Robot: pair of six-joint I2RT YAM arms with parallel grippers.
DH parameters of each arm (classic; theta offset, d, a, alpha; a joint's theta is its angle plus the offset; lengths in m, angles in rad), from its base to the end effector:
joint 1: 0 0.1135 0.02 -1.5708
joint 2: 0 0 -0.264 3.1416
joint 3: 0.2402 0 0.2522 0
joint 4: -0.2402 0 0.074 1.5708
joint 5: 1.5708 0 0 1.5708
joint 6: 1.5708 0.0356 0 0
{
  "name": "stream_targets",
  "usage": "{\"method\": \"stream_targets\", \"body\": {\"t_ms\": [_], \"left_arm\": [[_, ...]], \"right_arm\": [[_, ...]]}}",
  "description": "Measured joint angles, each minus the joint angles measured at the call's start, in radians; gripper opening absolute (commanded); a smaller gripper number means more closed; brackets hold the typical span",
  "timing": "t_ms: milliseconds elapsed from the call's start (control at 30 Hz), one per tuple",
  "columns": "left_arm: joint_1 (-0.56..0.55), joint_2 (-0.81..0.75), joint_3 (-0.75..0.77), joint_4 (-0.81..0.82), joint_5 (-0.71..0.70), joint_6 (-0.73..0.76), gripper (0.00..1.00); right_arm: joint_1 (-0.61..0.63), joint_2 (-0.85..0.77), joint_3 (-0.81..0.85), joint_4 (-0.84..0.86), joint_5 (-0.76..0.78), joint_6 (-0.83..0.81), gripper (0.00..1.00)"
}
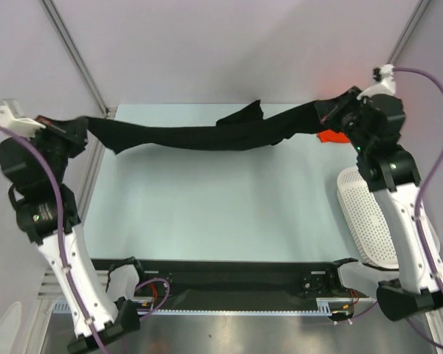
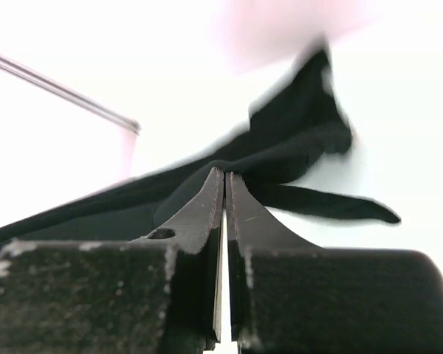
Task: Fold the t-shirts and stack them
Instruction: Flatten the tshirt out
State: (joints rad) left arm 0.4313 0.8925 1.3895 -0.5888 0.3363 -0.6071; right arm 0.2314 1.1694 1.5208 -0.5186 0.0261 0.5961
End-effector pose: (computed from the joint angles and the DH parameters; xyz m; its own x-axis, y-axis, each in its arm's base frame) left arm 0.1396 0.0513 0.4787 -0.0136 -0.5991 -0.8006 -0.1264 0.7953 -0.5929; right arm 0.2282 0.0528 0.4789 -0.2487 0.5180 -0.8184 -0.0780 0.8315 0.5500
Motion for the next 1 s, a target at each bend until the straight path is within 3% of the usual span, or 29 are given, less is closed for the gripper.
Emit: {"method": "stream_targets", "body": {"t_ms": [300, 500, 633, 800, 1000], "left_arm": [[-0.084, -0.082, 0.434, -0.020, -0.080, 0.094, 0.00], [-0.211, -0.090, 0.717, -0.089, -0.303, 0.212, 0.01], [-0.266, -0.083, 0.806, -0.097, -0.410, 0.272, 0.00], [-0.272, -0.039, 0.728, -0.042, -0.445, 0.311, 0.00], [-0.272, 0.038, 0.266, 0.095, -0.484, 0.340, 0.00]], "right_arm": [[0.000, -0.264, 0.068, 0.210, 0.021, -0.087, 0.00], [0.000, -0.367, 0.194, 0.323, 0.018, -0.145, 0.00], [0.000, -0.351, 0.309, 0.374, 0.008, -0.154, 0.00], [0.000, -0.259, 0.338, 0.452, -0.014, -0.153, 0.00], [0.000, 0.005, 0.251, 0.520, -0.026, -0.152, 0.00]]}}
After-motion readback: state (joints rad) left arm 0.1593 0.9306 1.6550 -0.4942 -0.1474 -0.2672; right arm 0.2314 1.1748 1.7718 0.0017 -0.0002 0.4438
